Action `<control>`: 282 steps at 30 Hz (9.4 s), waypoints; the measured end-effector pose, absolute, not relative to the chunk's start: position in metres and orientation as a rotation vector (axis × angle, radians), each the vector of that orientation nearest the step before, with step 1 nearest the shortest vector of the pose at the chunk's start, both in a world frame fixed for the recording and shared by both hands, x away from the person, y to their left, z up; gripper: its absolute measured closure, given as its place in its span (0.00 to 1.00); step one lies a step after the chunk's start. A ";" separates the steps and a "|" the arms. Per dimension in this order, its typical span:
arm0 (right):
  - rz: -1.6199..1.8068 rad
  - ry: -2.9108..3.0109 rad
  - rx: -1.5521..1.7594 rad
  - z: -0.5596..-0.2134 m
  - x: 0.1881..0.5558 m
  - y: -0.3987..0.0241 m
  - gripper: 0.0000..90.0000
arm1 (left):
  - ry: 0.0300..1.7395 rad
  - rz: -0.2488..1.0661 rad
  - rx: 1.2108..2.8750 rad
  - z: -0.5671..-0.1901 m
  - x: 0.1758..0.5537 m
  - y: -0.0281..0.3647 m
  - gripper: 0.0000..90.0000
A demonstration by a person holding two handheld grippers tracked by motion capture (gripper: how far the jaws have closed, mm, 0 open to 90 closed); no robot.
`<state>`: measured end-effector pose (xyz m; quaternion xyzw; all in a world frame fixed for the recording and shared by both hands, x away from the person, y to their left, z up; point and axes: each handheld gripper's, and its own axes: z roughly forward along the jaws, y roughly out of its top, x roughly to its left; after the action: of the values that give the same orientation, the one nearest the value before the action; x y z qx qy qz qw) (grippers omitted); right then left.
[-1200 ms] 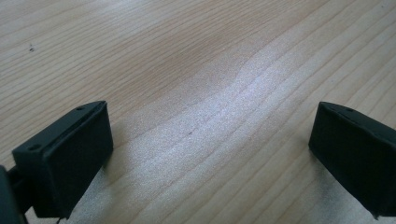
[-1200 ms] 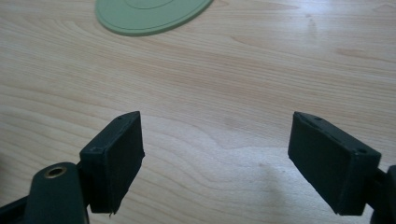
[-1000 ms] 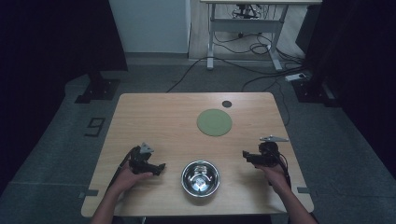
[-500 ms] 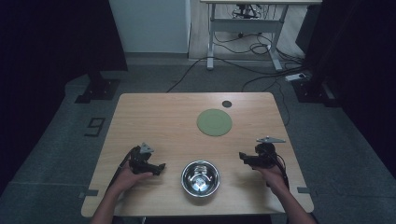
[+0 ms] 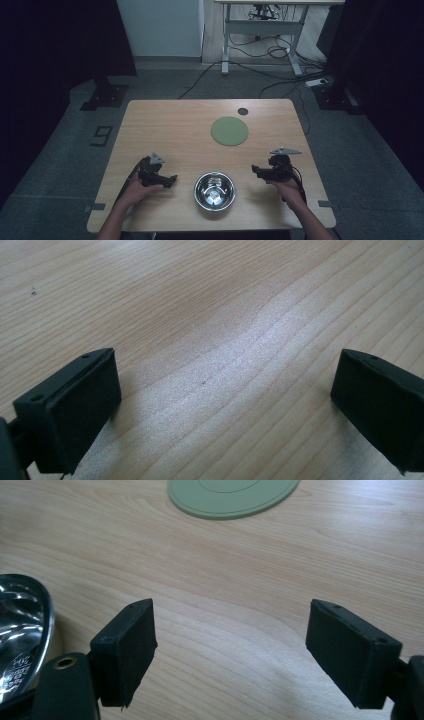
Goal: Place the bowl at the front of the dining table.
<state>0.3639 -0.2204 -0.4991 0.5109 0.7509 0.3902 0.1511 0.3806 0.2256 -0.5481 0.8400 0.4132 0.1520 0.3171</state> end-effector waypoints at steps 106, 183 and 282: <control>0.996 2.574 1.188 -0.533 0.349 -0.116 0.66 | 1.091 0.400 2.209 -0.548 0.381 0.225 0.00; 1.393 2.385 1.448 -0.499 0.356 -0.153 0.96 | 1.091 0.401 2.207 -0.548 0.381 0.225 0.00; 1.354 2.198 1.556 -0.466 0.442 -0.154 0.96 | 1.092 0.401 2.207 -0.548 0.381 0.225 0.00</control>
<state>0.4415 -0.1542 -0.4662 0.5151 0.7277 0.4484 0.0636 0.3809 0.2247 -0.5483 0.8389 0.4149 0.1523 0.3178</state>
